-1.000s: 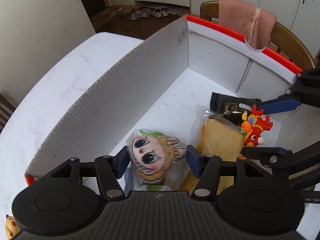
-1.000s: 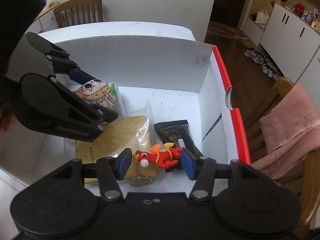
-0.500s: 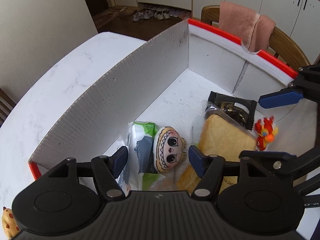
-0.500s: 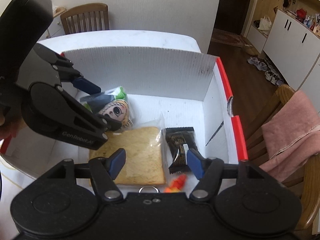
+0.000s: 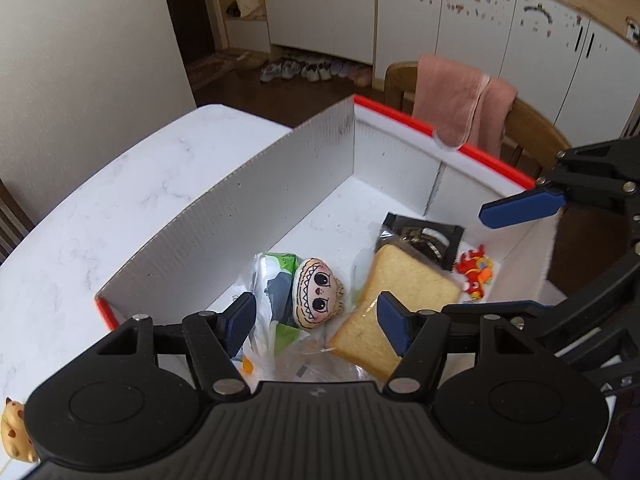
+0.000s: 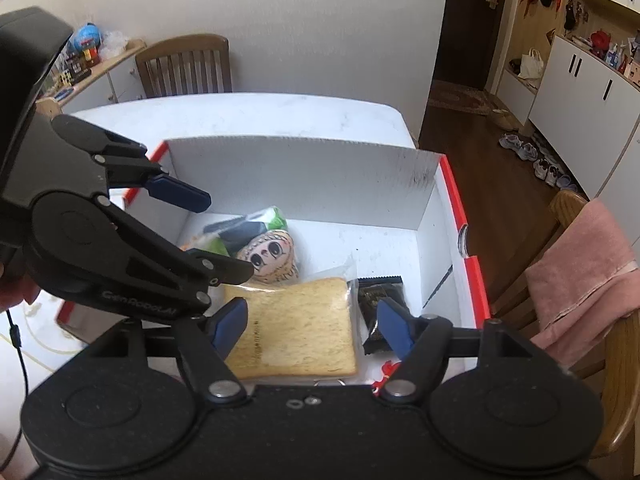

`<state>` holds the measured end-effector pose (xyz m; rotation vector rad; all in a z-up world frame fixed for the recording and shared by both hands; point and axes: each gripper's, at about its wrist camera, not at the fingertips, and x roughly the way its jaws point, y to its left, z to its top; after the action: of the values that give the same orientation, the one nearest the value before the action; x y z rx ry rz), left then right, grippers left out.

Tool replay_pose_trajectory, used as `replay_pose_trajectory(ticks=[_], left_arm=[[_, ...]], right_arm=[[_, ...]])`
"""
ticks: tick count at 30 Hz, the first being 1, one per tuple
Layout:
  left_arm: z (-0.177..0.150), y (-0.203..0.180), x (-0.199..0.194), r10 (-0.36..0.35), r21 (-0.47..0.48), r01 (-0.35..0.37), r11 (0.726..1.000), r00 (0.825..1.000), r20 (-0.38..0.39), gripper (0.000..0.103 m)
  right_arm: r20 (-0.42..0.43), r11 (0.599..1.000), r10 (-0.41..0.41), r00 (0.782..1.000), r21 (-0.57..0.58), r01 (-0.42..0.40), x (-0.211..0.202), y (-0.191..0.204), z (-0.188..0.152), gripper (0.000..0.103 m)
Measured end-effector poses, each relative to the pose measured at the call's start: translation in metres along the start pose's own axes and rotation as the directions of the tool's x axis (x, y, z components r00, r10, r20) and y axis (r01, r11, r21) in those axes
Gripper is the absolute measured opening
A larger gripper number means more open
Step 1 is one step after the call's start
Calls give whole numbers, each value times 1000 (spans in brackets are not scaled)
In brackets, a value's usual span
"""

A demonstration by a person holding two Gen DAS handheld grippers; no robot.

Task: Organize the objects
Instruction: 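Withdraw both grippers from the box back over the table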

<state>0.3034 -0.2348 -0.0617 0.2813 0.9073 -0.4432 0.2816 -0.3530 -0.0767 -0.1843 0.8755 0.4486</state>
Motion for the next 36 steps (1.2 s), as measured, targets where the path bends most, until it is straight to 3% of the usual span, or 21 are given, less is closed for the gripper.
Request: replay_pose_trajectory(ticks=[11,15,18,26,32,36], left_arm=[[-20,11,-52,-14,-65,21,998,995,97,66],[-31,18,-70,-16,-91,28,995,992,129,66],[-41,24,-84,-15,-102,31,994,988,153,81],[-74,50,-118,8,-164,25,986,981,193,81],[-101,76,-140,20,-214,27,976,976,216,85],[-119,94,-150,29,-241,25,970,976,217,85]], right_arm=[[60,999,13,998,47,-16,-32,15,-1,72],[83,998,21,996,54,-26,-40,25,-2,77],[88,998,31,996,57,-36,-43,35,-1,79],[99,997,56,993,46,-61,-45,74,4,86],[116,997,74,991,30,-78,-45,112,11,102],[108,996,90,990,13,-92,-40,137,18,102]])
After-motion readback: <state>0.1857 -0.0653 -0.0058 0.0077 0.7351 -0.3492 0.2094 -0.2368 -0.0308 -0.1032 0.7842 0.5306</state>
